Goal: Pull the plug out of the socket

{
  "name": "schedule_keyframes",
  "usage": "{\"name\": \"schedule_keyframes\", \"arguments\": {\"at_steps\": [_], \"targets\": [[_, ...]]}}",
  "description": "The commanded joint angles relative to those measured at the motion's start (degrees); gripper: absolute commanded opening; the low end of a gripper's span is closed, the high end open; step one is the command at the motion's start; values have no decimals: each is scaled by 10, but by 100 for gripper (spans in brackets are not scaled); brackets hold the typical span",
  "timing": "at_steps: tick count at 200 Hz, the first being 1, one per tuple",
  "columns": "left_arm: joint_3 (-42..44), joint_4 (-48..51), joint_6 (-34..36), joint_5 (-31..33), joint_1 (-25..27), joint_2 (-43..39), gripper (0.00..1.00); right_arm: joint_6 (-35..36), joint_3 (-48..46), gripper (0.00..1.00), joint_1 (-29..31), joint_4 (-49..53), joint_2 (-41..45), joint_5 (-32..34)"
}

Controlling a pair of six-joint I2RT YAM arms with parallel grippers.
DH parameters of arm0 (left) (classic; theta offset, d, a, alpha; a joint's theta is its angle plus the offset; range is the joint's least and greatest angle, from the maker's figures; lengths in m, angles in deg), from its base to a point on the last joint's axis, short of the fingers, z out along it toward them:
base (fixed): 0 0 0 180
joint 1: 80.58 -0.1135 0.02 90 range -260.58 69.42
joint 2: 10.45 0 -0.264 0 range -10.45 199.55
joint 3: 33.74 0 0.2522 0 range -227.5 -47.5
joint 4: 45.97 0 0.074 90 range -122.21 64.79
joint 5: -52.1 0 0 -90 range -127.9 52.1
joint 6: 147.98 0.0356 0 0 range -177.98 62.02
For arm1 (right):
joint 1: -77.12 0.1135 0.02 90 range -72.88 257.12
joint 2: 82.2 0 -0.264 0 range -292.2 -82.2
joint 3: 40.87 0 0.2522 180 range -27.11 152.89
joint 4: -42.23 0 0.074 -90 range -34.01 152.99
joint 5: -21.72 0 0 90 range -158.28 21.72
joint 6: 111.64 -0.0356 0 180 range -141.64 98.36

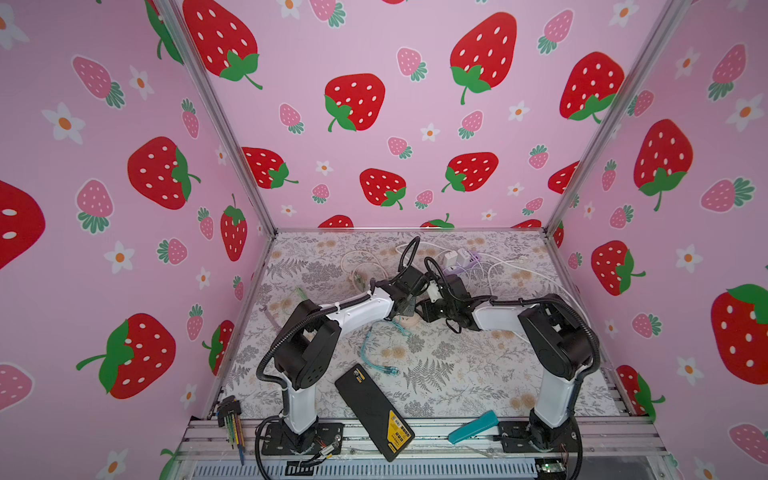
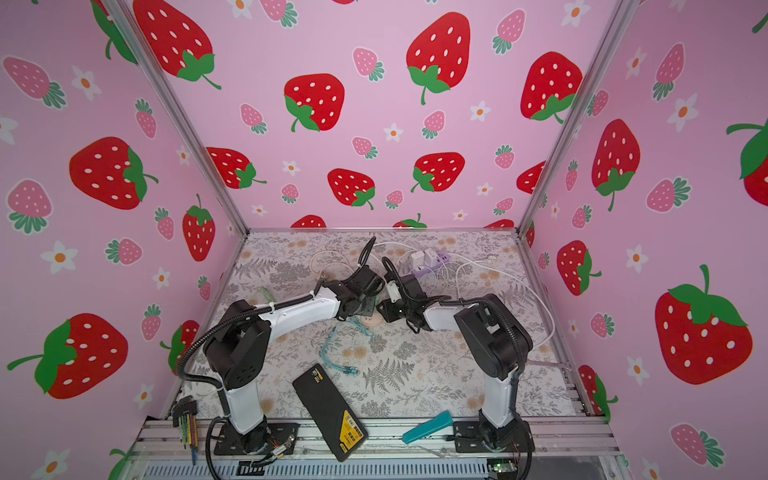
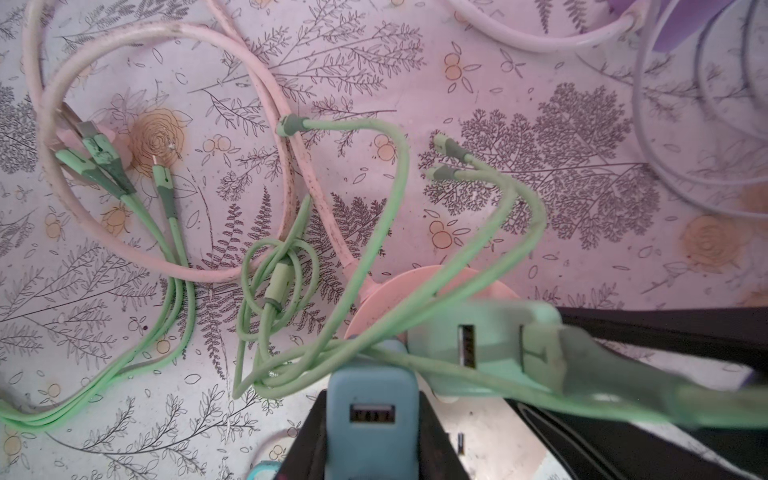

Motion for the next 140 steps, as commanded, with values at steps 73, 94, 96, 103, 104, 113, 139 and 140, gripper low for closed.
{"name": "schedule_keyframes", "arguments": {"at_steps": [73,94,96,103,104,113,139,140], "targets": [[25,-48,-39,-143,-34,-49,7,21,-26,37,-1,158,-68,67],[32,-59,-49,-163,-40,-56,7,23,-22,37,0,162,-71,70],[33,-60,-50,-165,-40,-57,7,23,-22,37,0,163,-72,70],[34,-62,-53,-170,-42,-59,7,24,-20,37,1,165,-75,72],[35,-63,-53,-170,-42,-60,7,25,-20,37,0,166,-75,72],[35,-63,-54,-172,-43,-62,7,26,-16,37,2,171,-78,77],[36,-61,-57,-176,-46,-66,7,29,-12,37,3,179,-84,88],[36,-61,-56,-176,-46,-66,7,29,-12,37,4,179,-84,88]]}}
